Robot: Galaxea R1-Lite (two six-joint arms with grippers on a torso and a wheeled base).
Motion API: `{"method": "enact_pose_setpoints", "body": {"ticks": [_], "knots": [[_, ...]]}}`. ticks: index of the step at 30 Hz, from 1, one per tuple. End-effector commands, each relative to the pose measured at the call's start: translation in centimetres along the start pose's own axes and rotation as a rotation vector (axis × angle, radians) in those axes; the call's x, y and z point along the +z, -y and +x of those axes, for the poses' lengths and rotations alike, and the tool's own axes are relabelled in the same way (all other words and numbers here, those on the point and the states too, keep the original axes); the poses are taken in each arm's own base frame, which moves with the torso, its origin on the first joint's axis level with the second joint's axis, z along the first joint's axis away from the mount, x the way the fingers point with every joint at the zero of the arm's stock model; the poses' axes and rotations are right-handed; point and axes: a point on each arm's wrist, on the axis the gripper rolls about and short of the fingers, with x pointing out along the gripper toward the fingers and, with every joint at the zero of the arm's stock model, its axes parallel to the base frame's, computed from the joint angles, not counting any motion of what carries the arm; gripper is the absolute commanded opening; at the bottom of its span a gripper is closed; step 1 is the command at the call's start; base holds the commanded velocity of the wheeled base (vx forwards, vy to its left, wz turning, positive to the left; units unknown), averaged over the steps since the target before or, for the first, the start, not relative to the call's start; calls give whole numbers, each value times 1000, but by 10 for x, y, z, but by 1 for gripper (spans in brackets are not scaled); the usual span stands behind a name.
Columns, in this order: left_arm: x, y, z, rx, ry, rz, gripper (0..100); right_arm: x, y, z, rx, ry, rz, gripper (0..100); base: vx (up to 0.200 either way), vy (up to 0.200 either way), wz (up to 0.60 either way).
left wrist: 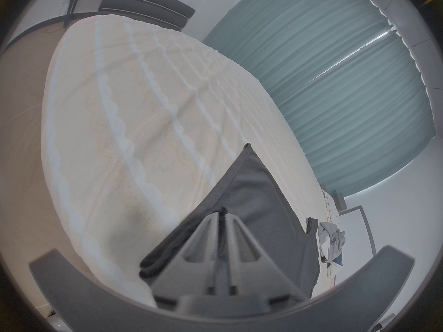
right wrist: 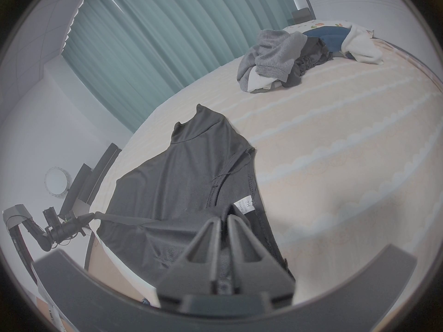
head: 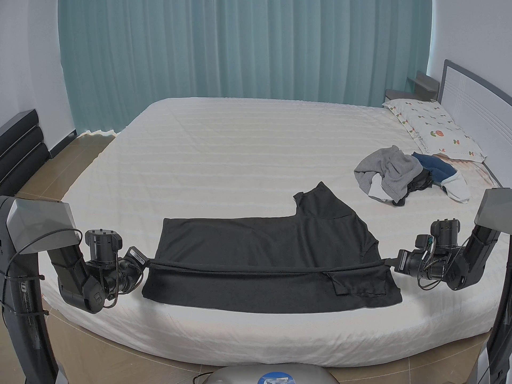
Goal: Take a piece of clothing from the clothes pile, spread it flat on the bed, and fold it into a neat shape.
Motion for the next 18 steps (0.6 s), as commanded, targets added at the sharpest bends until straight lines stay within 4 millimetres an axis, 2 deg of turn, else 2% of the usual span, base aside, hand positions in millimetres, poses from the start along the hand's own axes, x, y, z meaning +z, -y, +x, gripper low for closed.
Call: {"method": "enact_pose_setpoints", "body": {"ticks": [1,5,8,11,15,18], "knots": [[-1,0,1,0,-3,1,100,-4,3,4,0,-4,22,100,0,0,0],[-1,0,1,-1,-2,1,100,2,2,1,14,46,80,100,0,0,0],[0,1,0,-4,3,-27,100,8,-3,-8,34,108,147,100,0,0,0],[1,2,-4,-5,6,-93,100,10,-11,-26,45,122,184,100,0,0,0],[-1,0,-15,0,-12,-105,100,2,-27,-47,71,97,307,100,0,0,0],[-1,0,-23,-3,-22,-111,100,-11,-33,-50,59,53,361,100,0,0,0]]}}
